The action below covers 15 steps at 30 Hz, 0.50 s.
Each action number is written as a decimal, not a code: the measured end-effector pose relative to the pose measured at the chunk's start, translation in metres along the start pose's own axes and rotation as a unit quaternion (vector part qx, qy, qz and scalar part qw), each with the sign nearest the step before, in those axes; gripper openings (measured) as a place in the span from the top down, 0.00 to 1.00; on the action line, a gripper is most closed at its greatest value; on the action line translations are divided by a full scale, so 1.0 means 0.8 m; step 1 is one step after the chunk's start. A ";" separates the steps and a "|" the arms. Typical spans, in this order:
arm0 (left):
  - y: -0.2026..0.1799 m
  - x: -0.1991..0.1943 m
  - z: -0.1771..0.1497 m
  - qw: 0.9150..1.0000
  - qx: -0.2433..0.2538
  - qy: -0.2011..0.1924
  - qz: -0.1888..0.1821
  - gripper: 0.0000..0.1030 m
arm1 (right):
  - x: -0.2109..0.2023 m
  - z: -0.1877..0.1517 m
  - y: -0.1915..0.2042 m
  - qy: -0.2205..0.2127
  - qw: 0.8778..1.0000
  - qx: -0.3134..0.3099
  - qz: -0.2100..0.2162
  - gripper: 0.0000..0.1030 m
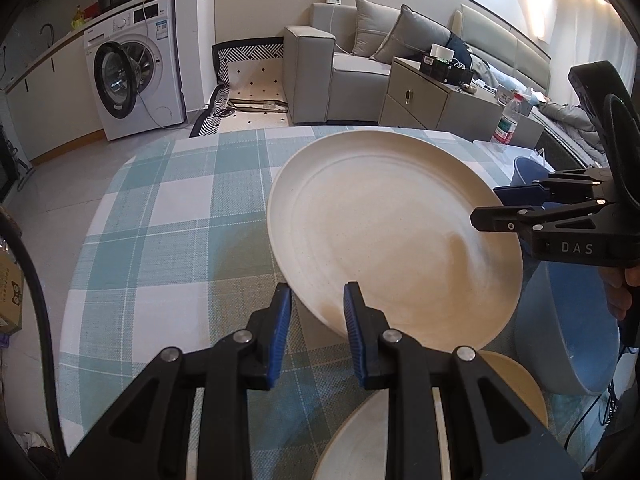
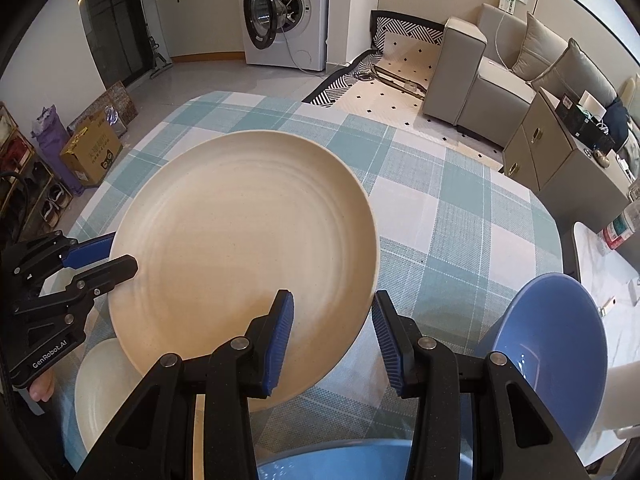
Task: Organize plates and bowls
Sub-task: 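Lift the cream plate with both grippers and carry it over the plate stack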
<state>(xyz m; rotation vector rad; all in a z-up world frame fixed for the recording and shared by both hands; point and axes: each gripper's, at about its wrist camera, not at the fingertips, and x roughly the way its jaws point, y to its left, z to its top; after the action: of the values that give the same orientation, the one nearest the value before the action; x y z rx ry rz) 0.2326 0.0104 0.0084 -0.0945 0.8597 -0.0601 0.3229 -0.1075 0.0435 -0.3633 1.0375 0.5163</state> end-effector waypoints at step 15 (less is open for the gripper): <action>0.002 -0.052 -0.012 1.000 -0.001 -0.027 0.015 0.76 | -0.049 -0.018 0.031 -0.032 0.999 -0.008 0.006 0.59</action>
<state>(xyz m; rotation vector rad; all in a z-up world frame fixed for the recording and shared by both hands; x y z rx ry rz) 0.1982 0.0156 0.0335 -0.0843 0.8064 -0.0280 0.2828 -0.1038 0.0705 -0.3528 0.9746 0.5443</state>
